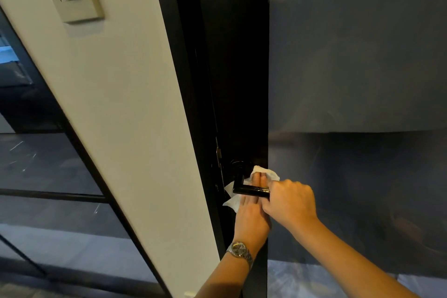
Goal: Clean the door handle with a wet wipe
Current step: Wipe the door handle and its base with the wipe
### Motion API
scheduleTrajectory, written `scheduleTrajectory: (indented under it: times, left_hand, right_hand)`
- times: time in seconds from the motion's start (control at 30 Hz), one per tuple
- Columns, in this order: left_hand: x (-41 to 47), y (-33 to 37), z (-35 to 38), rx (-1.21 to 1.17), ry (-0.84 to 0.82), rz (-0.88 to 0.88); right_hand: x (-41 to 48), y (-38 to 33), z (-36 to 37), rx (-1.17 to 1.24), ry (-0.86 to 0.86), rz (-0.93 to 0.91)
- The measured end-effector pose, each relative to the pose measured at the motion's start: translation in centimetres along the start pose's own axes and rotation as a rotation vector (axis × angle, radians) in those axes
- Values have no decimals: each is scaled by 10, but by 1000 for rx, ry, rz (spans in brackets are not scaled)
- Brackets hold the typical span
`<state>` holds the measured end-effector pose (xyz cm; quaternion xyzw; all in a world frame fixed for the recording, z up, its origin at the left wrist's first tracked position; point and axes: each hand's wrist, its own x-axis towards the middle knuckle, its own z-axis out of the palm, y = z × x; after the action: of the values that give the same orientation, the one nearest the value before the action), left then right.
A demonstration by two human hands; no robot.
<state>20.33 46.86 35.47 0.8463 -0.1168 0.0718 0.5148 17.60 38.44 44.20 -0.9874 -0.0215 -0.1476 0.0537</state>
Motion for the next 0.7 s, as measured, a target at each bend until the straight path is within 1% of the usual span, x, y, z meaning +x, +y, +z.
scheduleTrajectory:
  times: [0.03,0.07,0.1,0.13,0.23,0.27,0.3,0.33,0.4,0.43,0.5,0.57,0.63,0.7]
  left_hand:
    - [-7,0,0,52,44,-3]
    - [-6,3,-3,30,31,-9]
    - [-3,-3,-5,81,88,23]
    - [-1,-15,-6,97,111,37]
    - [-14,-26,-10,42,43,13]
    - [-17,-27,-11,33,49,2]
    - [-17,-21,-15,61,124,-38]
    - [-16,-22,-19,185,213,4]
    - [-11,-14,-28,266,308,19]
    - [-9,-7,-34,246,366,12]
    - [-6,6,-44,92,485,-54]
    - [-6,16,-53,-89,588,-83]
    - [-4,27,-62,-191,654,-76]
    - [5,35,-69,-215,685,-47]
  right_hand:
    - [0,0,0,-1,-4,-2]
    - [0,0,-1,-3,-4,-6]
    - [0,0,-1,-4,-3,-10]
    - [0,0,-1,-7,-3,-14]
    - [0,1,0,-18,-11,-15]
    - [0,1,1,-17,-15,-18]
    - [1,1,1,-13,-17,-18]
    - [1,2,1,-9,-19,-17]
    - [1,2,1,-7,-10,-16]
    - [1,2,2,-8,-6,-17]
    - [0,2,1,-6,-5,-14]
    - [0,2,0,-2,-7,-17]
    - [1,2,0,-2,-13,-21]
    - [1,3,0,-8,-15,-19]
